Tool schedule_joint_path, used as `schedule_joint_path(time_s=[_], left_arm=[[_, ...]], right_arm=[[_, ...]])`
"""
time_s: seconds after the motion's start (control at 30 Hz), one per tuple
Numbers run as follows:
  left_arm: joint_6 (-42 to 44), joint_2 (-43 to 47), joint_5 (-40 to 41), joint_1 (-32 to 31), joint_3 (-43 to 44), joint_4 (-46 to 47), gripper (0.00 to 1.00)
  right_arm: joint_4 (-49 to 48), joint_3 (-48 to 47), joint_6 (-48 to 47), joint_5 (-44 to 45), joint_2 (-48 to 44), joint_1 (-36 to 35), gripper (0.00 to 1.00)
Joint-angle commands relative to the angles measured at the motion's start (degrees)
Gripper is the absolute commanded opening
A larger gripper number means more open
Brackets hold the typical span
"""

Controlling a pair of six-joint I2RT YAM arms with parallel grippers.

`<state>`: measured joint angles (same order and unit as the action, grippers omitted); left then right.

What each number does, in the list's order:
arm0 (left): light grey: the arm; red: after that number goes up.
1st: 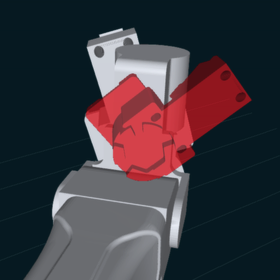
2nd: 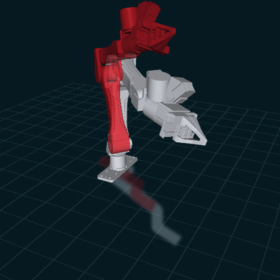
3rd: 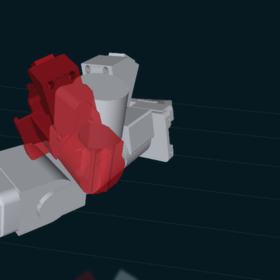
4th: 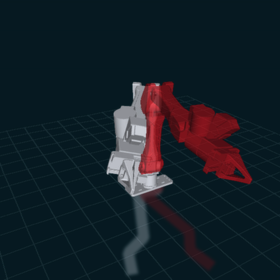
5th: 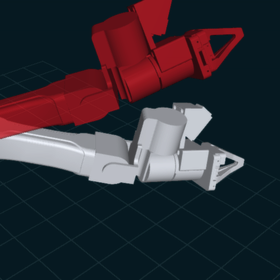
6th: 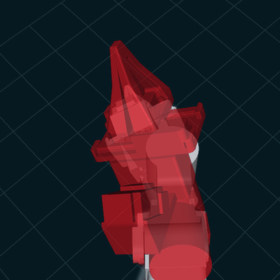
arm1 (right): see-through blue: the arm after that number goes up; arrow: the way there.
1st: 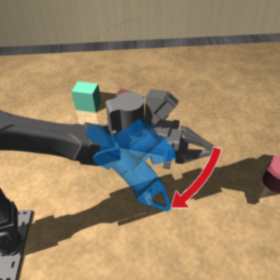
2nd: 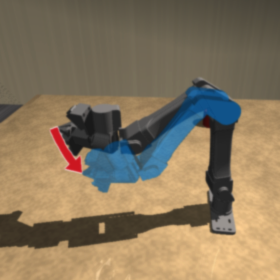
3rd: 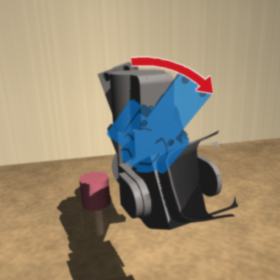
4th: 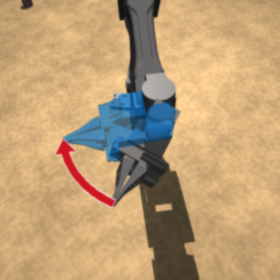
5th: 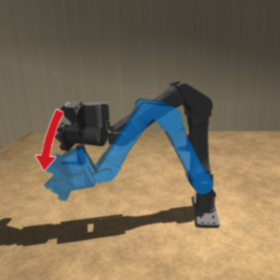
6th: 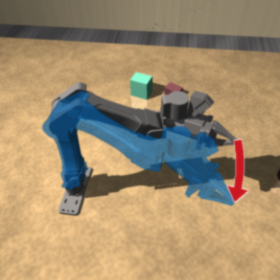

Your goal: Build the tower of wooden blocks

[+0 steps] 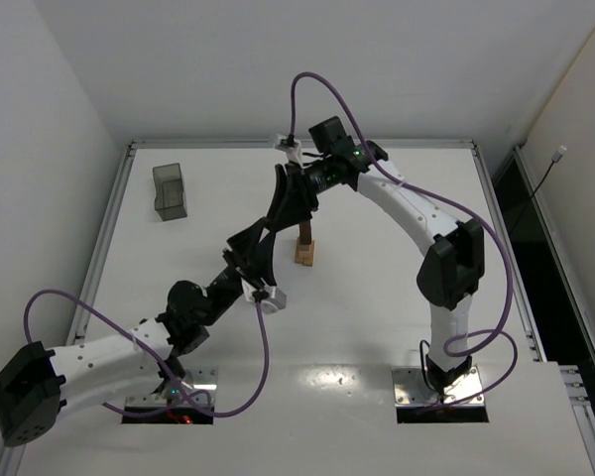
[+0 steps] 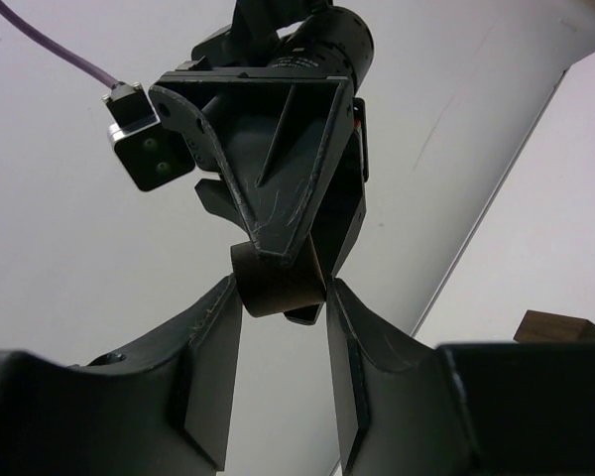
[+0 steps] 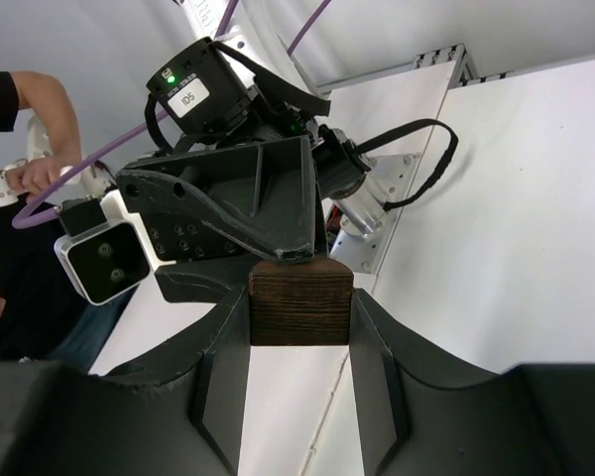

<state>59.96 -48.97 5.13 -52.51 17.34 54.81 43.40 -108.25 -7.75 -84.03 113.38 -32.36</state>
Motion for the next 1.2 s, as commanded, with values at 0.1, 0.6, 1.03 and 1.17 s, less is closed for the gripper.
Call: schedule_joint_path(time_s=[0.1, 0.6, 1.03, 1.17], left_arm=[[-0.98, -0.69, 4.88, -2.68, 5.41, -0.74, 0.00], [-6.09, 2.92, 15.43, -12.26, 10.17, -14.46, 0.00], [-43.85, -9.45, 27.58, -13.85, 38.36, -53.69, 0.00], [-59.74, -19.62, 25.47, -10.16, 50.30, -68.57, 0.00]], right_arm=[[-5.94, 0.74, 4.55, -7.29, 0.08, -0.69, 0.21], [-42.93, 28.43, 23.73, 9.84, -23.28, 12.49, 0.71], [-9.82, 24.21, -9.91, 65.01, -29.88, 20.49, 0.77], [-11.05, 29.31, -11.93, 76.79, -34.62, 20.49, 0.81]])
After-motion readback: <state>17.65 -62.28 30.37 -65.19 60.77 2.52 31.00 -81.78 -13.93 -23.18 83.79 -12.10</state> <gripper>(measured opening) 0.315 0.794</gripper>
